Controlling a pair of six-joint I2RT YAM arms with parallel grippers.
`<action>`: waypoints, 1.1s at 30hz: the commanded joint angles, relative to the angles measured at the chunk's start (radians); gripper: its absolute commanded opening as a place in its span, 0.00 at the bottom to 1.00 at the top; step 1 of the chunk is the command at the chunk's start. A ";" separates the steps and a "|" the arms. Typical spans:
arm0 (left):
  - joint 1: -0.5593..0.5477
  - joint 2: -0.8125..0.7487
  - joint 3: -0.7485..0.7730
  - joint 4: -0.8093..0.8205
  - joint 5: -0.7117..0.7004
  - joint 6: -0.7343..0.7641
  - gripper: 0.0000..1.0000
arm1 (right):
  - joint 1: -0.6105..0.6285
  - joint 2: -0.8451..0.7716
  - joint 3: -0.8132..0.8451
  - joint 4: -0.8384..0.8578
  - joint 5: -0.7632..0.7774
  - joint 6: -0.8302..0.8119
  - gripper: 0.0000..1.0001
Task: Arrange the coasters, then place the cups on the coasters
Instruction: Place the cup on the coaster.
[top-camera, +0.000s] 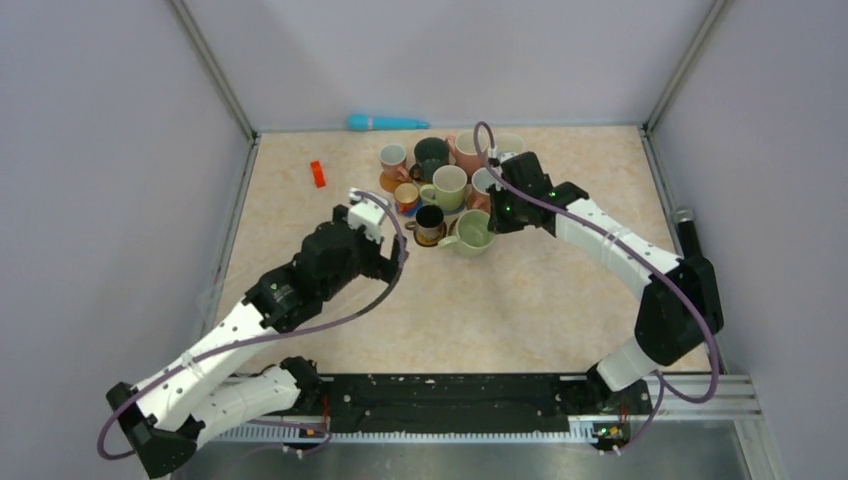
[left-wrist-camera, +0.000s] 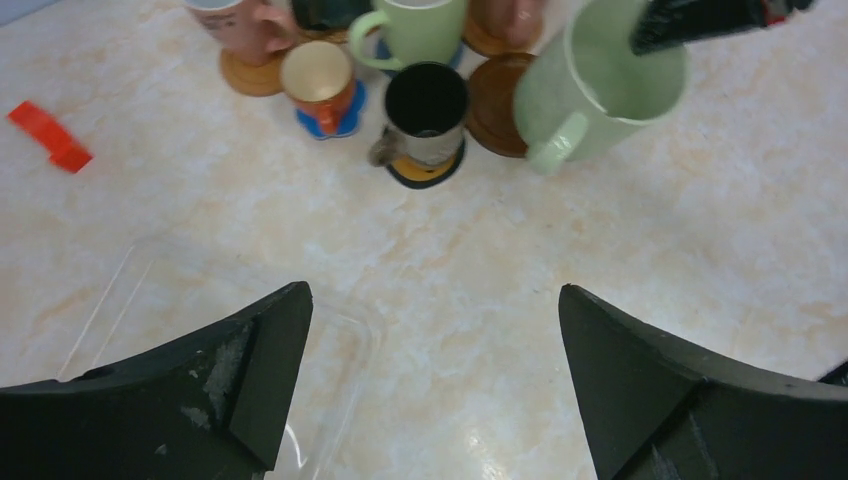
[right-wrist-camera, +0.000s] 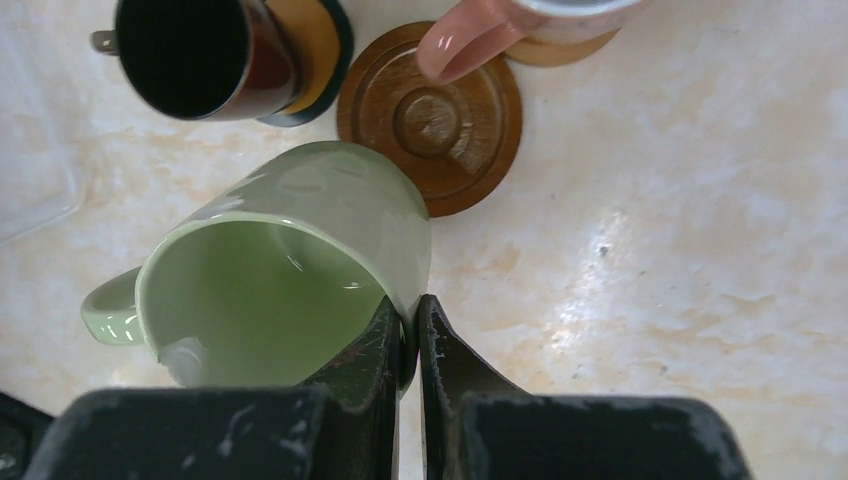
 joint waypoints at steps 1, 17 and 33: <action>0.151 -0.046 0.072 -0.112 0.048 -0.085 0.99 | -0.002 0.049 0.149 -0.026 0.099 -0.117 0.00; 0.206 -0.270 -0.080 -0.132 -0.153 -0.041 0.99 | -0.001 0.238 0.323 -0.114 0.119 -0.137 0.00; 0.207 -0.299 -0.090 -0.130 -0.171 -0.026 0.99 | -0.001 0.353 0.405 -0.146 0.170 -0.122 0.00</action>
